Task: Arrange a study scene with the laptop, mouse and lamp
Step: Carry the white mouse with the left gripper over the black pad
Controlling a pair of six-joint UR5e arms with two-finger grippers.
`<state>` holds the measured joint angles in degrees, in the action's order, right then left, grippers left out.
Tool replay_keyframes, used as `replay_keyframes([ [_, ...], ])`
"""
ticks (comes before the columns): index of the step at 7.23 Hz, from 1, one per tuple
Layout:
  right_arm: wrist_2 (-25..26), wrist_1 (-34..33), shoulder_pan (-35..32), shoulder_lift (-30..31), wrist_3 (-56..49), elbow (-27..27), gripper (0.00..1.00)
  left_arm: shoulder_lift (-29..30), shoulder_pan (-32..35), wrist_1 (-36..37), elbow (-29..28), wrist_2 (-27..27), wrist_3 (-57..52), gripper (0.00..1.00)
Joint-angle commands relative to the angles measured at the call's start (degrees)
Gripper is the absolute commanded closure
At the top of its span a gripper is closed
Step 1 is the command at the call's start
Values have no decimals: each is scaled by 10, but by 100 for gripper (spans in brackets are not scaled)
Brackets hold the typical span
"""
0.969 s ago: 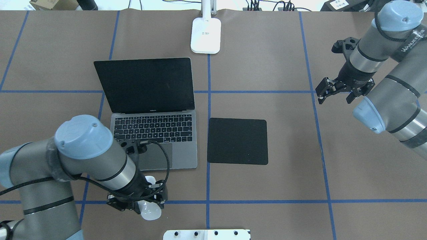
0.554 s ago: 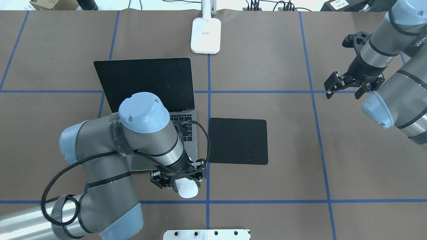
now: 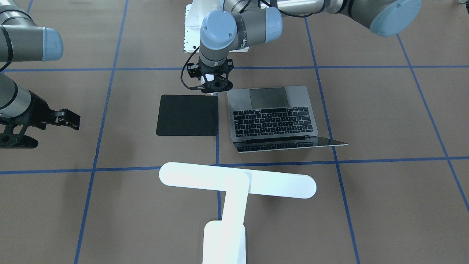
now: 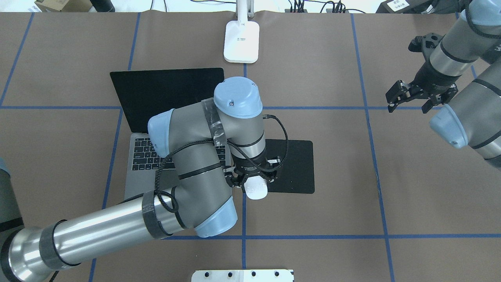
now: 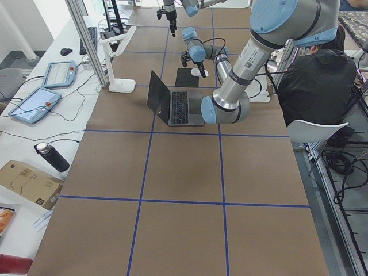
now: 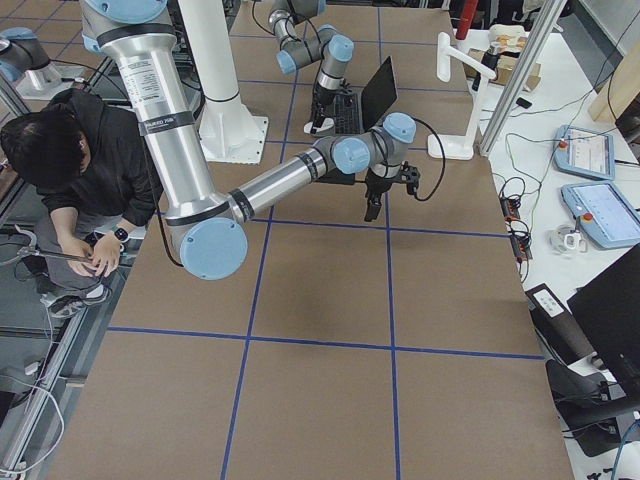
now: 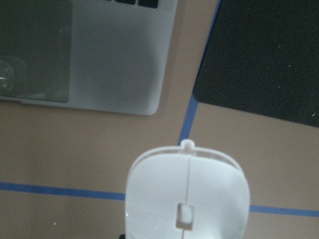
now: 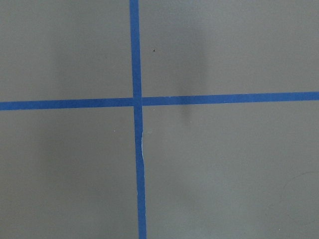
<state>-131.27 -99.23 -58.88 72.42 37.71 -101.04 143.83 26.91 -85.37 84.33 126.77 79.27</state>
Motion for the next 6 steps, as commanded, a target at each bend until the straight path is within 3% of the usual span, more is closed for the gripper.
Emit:
replay_keyframes([
  [1,0,0,-4,0,0,0,1,65,7,-3,-97,-10,-36,72],
  [3,-2,0,-5,0,0,2,1,103,8,-4,-163,-48,-76,74],
  [6,-4,0,-4,-2,0,4,1,150,8,-7,-236,-57,-78,73],
])
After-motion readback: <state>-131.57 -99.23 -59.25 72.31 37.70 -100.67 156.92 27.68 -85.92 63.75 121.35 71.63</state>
